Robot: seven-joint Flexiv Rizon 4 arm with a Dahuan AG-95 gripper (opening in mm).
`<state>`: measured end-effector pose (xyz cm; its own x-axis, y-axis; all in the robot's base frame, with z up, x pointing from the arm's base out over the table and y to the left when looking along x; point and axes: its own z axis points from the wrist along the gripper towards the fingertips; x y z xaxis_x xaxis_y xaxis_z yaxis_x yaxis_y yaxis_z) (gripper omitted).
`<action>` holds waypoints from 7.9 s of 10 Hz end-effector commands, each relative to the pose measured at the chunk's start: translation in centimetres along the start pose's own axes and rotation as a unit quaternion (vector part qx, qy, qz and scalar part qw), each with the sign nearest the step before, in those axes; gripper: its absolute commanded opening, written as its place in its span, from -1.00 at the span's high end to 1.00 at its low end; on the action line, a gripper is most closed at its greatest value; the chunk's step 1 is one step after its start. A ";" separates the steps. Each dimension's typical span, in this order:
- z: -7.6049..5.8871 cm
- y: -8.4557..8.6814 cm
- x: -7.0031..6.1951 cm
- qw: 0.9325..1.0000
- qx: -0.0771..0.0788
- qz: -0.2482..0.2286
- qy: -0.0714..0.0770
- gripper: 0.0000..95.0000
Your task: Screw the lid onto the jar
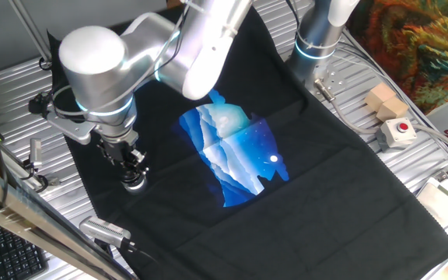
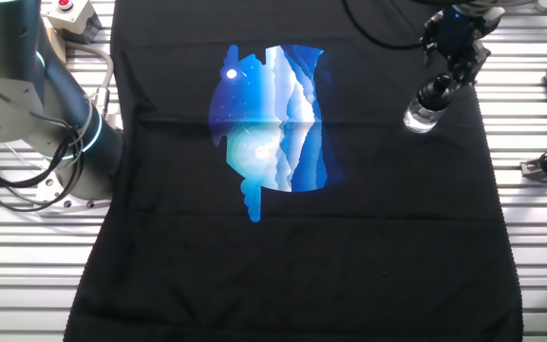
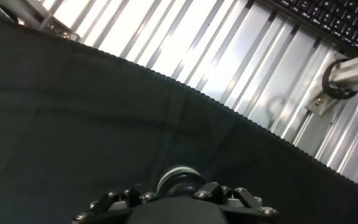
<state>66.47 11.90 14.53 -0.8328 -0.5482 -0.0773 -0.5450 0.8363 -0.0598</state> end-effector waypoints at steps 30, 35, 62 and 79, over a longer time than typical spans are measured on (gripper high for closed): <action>1.3 -0.9 0.4 1.000 -0.010 0.010 0.008 0.20; 1.5 -0.9 0.4 1.000 -0.012 0.012 0.007 0.20; 1.6 -0.8 0.4 0.999 -0.013 0.050 0.002 1.00; 1.5 -0.8 0.4 0.993 -0.012 0.114 0.008 1.00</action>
<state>66.73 10.98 13.02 -0.9368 -0.3427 -0.0706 -0.3422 0.9394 -0.0198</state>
